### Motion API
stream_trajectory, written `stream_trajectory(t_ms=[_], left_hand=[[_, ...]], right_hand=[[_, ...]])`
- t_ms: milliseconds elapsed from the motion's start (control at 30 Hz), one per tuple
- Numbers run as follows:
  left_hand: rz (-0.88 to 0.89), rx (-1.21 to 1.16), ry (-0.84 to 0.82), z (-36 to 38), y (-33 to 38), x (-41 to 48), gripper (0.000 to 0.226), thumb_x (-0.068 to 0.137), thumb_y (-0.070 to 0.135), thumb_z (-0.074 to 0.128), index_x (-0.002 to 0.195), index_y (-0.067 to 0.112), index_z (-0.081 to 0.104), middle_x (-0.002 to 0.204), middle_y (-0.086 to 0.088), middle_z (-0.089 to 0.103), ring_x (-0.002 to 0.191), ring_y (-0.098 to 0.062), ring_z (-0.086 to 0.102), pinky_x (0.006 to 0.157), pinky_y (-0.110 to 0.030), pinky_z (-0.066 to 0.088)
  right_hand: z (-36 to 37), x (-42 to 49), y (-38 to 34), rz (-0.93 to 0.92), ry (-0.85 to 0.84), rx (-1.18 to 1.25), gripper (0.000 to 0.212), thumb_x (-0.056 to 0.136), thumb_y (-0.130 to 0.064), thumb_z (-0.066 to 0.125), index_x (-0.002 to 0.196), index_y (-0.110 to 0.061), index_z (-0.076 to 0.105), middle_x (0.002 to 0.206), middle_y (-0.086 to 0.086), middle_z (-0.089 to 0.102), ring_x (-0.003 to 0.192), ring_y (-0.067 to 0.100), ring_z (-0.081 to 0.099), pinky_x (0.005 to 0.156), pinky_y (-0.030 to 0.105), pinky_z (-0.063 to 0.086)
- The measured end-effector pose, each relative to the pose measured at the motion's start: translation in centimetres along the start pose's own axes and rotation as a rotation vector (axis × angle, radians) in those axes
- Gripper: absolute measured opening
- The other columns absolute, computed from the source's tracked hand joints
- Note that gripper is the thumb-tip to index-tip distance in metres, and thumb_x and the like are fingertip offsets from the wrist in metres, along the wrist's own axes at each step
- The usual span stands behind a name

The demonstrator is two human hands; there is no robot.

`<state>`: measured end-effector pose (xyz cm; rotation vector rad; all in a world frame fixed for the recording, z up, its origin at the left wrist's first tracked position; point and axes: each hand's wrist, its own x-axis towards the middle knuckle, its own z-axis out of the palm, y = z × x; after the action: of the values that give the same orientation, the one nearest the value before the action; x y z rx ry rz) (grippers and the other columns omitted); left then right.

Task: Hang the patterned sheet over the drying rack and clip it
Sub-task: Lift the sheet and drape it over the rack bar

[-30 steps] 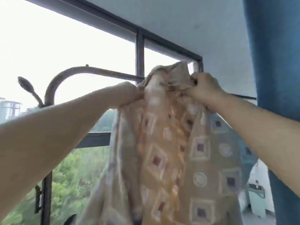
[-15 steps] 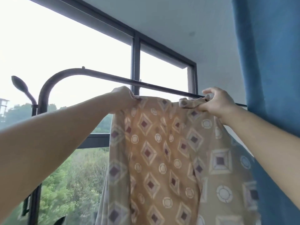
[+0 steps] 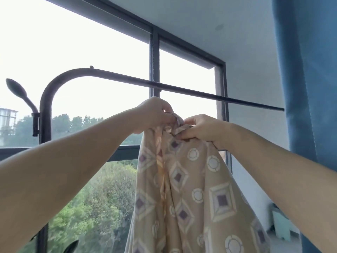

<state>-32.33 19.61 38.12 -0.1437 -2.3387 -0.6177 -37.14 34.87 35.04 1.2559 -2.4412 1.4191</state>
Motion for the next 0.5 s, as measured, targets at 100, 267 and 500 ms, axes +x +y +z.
stream_trajectory(t_ms=[100,267,500], left_hand=[[-0.054,-0.054,-0.037,-0.1,-0.9,-0.6,0.017,0.076,0.022,0.076,0.085,0.014,0.065,0.077,0.001,0.056,0.065,-0.011,0.052,0.054,-0.020,0.045],[-0.154,0.016,-0.049,2.2,-3.2,-1.3,0.015,0.081,0.015,0.068,0.072,0.020,0.058,0.076,-0.001,0.057,0.068,-0.015,0.053,0.058,-0.022,0.044],[-0.323,-0.242,-0.183,7.2,-8.1,-4.3,0.006,0.082,0.011,0.067,0.087,0.011,0.063,0.088,-0.012,0.064,0.077,-0.024,0.065,0.072,-0.037,0.056]], right_hand=[[0.1,1.5,0.6,-0.042,0.213,0.029,0.014,0.075,-0.017,0.077,0.082,-0.012,0.066,0.073,0.004,0.067,0.063,0.013,0.064,0.068,0.027,0.057],[1.1,3.3,1.0,-0.088,0.440,0.000,0.014,0.079,-0.012,0.074,0.073,-0.016,0.062,0.079,0.002,0.064,0.076,0.017,0.062,0.068,0.026,0.056],[-1.0,3.2,2.6,-0.041,0.682,-0.015,0.014,0.082,-0.005,0.068,0.074,-0.014,0.061,0.076,0.000,0.062,0.067,0.012,0.058,0.050,0.019,0.045]])
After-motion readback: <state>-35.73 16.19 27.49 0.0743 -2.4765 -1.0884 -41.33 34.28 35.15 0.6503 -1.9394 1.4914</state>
